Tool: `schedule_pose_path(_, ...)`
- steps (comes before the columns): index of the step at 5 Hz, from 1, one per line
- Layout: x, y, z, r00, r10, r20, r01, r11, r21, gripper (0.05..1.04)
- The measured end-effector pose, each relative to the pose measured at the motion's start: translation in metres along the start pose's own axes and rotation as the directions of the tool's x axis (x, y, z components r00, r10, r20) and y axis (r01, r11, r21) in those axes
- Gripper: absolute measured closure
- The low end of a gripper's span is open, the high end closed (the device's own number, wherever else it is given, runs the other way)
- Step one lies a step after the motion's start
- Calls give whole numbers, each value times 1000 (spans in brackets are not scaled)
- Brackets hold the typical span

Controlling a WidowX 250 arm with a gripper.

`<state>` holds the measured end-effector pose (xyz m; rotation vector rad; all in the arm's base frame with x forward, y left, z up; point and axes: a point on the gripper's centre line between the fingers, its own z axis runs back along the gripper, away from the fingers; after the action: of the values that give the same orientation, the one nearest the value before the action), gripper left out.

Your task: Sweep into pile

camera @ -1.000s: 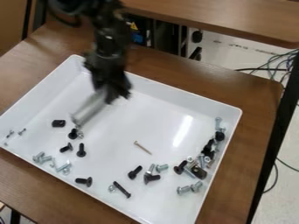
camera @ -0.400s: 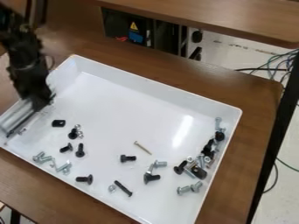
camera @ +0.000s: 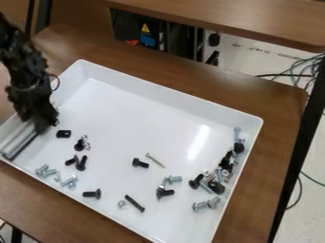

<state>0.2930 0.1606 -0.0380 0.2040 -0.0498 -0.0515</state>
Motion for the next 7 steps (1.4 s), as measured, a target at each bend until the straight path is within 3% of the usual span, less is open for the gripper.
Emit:
schedule_pose_path(1, -3, -25, 1, 1000, 20, 6, -20, 1000, -23, 729)
schedule_pose_path(3, -9, -88, 8, 976, 217, 18, -214, 970, -111, 729)
schedule_pose_path(4, -9, -129, 16, 961, 275, -35, -277, 952, -132, 729)
schedule_pose_path(5, -7, -176, 25, 941, 334, -59, -339, 931, -134, 729)
schedule_pose_path(6, -3, -210, 32, 889, 446, -108, -457, 880, -128, 729)
schedule_pose_path(7, 6, -227, 35, 827, 530, -189, -555, 824, -115, 730)
